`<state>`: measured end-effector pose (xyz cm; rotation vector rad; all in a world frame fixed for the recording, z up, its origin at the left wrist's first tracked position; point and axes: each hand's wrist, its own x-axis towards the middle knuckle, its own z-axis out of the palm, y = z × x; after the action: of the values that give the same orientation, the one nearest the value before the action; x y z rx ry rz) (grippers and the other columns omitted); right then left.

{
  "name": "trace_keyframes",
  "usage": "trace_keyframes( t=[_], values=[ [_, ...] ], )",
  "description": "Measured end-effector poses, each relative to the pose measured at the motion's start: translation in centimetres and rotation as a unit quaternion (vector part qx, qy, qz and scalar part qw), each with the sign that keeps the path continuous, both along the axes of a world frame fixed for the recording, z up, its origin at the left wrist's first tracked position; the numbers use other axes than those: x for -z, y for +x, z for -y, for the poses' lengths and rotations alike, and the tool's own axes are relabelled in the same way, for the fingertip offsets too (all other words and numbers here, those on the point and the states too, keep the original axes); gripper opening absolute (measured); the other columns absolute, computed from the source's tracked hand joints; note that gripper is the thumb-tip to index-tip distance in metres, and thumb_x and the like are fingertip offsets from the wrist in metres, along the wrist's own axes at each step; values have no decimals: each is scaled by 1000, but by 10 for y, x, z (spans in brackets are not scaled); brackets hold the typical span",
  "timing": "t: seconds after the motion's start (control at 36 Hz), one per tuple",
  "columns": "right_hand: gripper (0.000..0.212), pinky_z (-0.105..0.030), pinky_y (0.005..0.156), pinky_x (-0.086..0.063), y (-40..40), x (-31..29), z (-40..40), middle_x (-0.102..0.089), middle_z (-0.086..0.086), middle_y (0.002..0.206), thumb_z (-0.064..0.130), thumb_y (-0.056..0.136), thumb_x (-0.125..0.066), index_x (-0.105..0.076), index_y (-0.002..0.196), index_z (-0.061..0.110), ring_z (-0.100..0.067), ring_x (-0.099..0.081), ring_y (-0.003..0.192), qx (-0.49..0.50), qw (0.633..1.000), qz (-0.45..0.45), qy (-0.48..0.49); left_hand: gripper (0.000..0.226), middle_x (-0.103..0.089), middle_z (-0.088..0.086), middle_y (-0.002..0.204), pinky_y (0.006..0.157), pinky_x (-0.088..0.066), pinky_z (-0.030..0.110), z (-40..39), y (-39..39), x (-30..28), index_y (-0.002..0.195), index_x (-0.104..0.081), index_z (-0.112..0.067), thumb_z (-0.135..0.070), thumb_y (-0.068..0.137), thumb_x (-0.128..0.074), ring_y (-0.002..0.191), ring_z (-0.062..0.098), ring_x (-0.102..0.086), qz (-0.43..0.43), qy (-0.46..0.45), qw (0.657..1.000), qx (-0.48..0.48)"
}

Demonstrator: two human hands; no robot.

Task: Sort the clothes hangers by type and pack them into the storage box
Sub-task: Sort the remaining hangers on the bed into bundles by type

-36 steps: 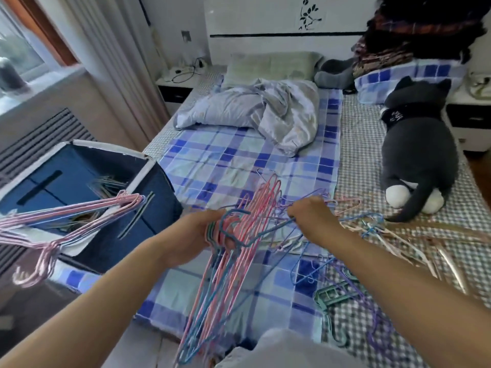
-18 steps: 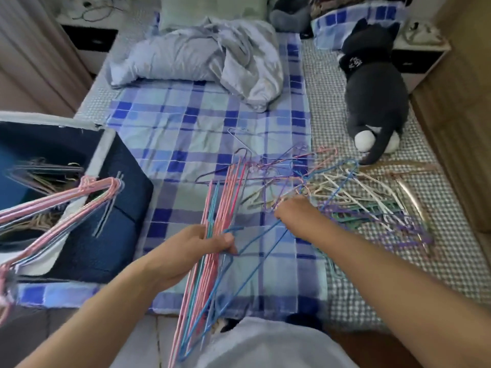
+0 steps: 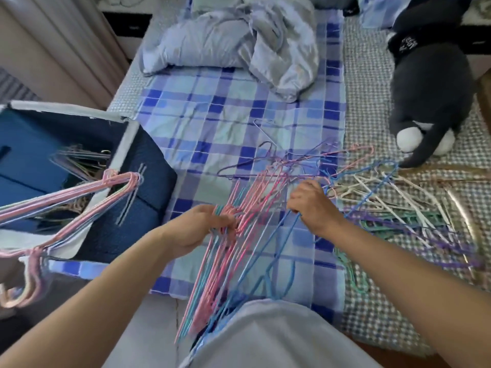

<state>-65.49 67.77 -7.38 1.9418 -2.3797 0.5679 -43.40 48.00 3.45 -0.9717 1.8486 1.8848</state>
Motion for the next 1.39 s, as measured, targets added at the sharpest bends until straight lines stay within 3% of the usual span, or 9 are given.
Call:
trace_keyframes(
  t=[0.19,0.36,0.56,0.83,0.97,1.08,1.22,1.31,1.39],
  values=[
    [19,-38,82,-36,-48,-7,5,-47,3,55,0,59,-56,-55,54,19,-23,-50,66,-1,998,-67,1,30,-67,-8,59,64,-40,13,10,-37,-14,66,-67,-7,-10,96,-64,52,1,-57,-3,-91,993,-77],
    [45,-46,84,-41,-76,9,-19,-46,2,51,-12,32,-83,-56,50,19,-27,-55,64,135,963,-109,207,28,-73,11,74,94,-41,39,26,-41,-40,64,-75,-13,-18,90,-69,80,20,-66,-42,-92,992,-76],
    [44,-56,82,-52,-85,0,-19,-40,0,47,-19,34,-68,-46,46,17,-26,-50,55,47,991,-66,106,24,-75,14,84,109,-39,49,23,-45,-52,73,-77,-9,-19,91,-67,91,28,-69,-56,-112,991,-46],
    [29,-52,81,-49,-59,-4,28,-50,-1,49,-11,43,-67,-61,49,17,-27,-57,59,6,997,-51,65,20,-77,15,92,83,-42,31,-20,-48,-50,84,-80,-8,-10,96,-63,79,14,-67,-8,-97,995,-13],
    [32,-46,101,-34,-56,8,24,-51,2,61,-13,52,-72,-72,67,16,-30,-61,82,62,986,6,156,16,-77,19,96,103,-44,38,-44,-40,-44,90,-77,2,-6,93,-64,92,24,-71,-1,-74,997,-12],
    [35,-41,116,-20,-51,6,19,-68,-6,95,-4,76,-65,-76,102,16,-29,-56,113,74,964,-5,254,27,-74,25,92,95,-46,33,-63,-39,-38,87,-75,1,-17,99,-59,88,27,-69,-14,-24,999,-23],
    [38,-55,105,-39,-36,23,3,-66,-10,88,-2,50,-81,-73,86,10,-35,-60,97,111,966,-45,229,33,-73,23,103,101,-40,33,-72,-32,-30,98,-69,9,-23,93,-66,97,25,-69,0,-11,1000,-15],
    [59,-55,95,-46,-25,45,-12,-61,-15,107,-5,50,-77,-67,107,8,-38,-55,99,225,965,51,122,29,-74,20,100,94,-40,32,-74,-33,-21,97,-69,12,-17,92,-67,93,21,-70,16,-23,999,-35],
    [52,-47,91,-46,-14,61,-28,-47,-13,127,-3,75,-63,-53,124,10,-37,-46,114,382,895,209,99,21,-75,15,89,88,-40,33,-76,-32,-14,89,-71,5,-14,95,-64,80,15,-66,37,-35,996,-80]
  ],
)
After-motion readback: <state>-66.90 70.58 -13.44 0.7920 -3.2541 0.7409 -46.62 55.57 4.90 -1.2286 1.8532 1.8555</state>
